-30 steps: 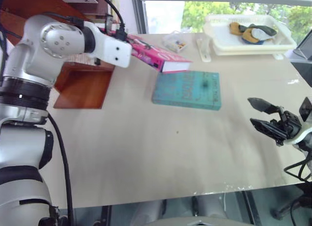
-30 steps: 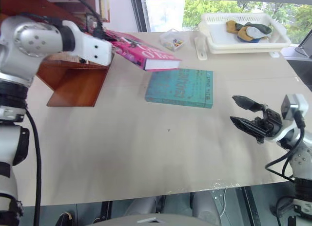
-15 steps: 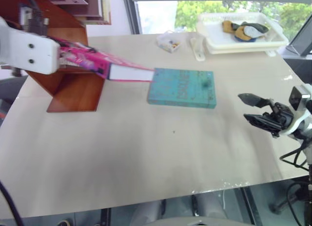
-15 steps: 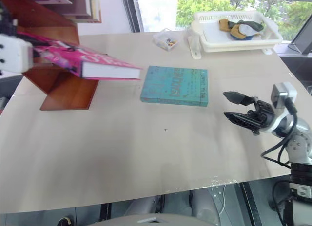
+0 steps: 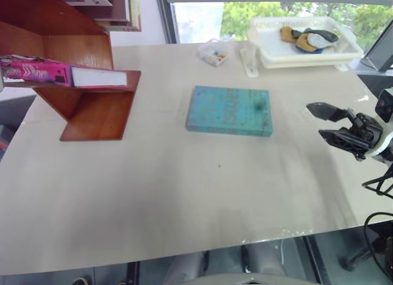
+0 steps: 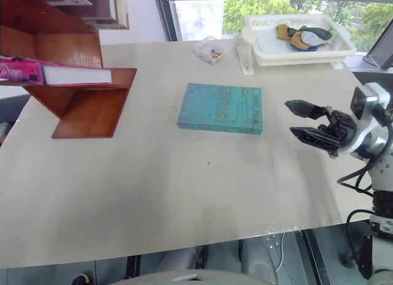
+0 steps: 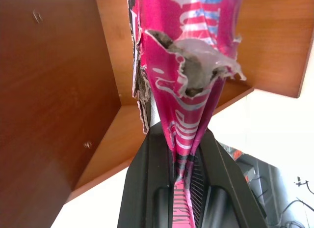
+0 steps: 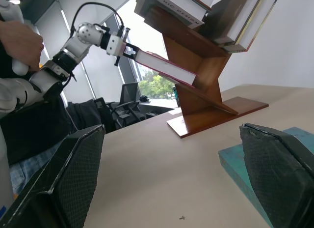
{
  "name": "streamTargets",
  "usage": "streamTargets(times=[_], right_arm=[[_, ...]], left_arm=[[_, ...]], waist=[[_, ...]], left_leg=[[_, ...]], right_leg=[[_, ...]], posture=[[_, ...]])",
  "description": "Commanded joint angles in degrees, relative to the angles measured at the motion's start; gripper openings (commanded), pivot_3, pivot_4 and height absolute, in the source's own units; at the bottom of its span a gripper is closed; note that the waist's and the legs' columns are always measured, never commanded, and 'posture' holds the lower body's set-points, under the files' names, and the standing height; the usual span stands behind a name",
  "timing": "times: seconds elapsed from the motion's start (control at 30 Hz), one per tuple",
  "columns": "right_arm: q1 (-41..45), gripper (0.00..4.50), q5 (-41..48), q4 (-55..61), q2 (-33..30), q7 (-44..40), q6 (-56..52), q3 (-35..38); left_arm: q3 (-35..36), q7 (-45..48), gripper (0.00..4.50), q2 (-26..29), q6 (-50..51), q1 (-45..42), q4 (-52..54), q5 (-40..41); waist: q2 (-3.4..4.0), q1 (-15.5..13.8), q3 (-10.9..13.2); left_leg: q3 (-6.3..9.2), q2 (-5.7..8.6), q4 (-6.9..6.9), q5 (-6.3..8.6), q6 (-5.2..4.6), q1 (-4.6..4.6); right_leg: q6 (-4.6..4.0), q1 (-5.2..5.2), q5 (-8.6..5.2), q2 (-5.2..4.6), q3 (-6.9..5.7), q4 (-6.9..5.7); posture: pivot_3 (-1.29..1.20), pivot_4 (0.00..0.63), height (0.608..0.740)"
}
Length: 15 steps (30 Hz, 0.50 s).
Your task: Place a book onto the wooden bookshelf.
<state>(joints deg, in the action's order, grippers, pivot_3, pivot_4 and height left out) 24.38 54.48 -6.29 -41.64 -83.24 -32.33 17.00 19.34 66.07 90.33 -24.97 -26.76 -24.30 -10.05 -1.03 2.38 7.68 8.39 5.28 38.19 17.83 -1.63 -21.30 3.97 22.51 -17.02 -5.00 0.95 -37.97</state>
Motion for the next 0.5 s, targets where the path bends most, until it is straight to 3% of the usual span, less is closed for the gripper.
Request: streamTargets(times=[0.03, 0.2, 0.5], right_arm=[[0.3, 4.50, 1.3, 1.9, -0.5, -0.3, 0.3, 3.0], [-0.7, 4.50, 1.4, 3.6, -0.6, 0.4, 0.7, 4.4], [-2.1, 4.50, 0.7, 4.7, -0.2, 1.1, 1.6, 5.8]], left_arm=[[-4.6, -4.7, 0.00, 1.5, -2.0, -4.1, -2.6, -1.3], [-13.0, -7.1, 0.00, -0.1, -1.8, -12.1, -7.2, -4.8], [-24.8, -10.8, 0.00, -8.1, -0.4, -30.6, -17.5, -15.2]], waist=[[0.00, 0.0, 0.0], [-0.01, 0.0, 0.0], [-0.04, 0.1, 0.0]], left_leg=[[0.00, 0.00, 0.01, 0.00, 0.00, 0.00], [-0.01, 0.02, 0.02, 0.00, -0.01, -0.01], [-0.01, 0.03, 0.16, 0.00, 0.00, 0.00]], right_leg=[[0.00, 0.00, 0.00, -0.01, 0.01, 0.00], [0.00, 0.00, 0.00, -0.01, 0.00, -0.05], [0.01, 0.02, 0.00, 0.02, -0.02, -0.21]], posture=[[0.00, 0.150, 0.740], [0.00, 0.150, 0.740], [0.00, 0.150, 0.740]])
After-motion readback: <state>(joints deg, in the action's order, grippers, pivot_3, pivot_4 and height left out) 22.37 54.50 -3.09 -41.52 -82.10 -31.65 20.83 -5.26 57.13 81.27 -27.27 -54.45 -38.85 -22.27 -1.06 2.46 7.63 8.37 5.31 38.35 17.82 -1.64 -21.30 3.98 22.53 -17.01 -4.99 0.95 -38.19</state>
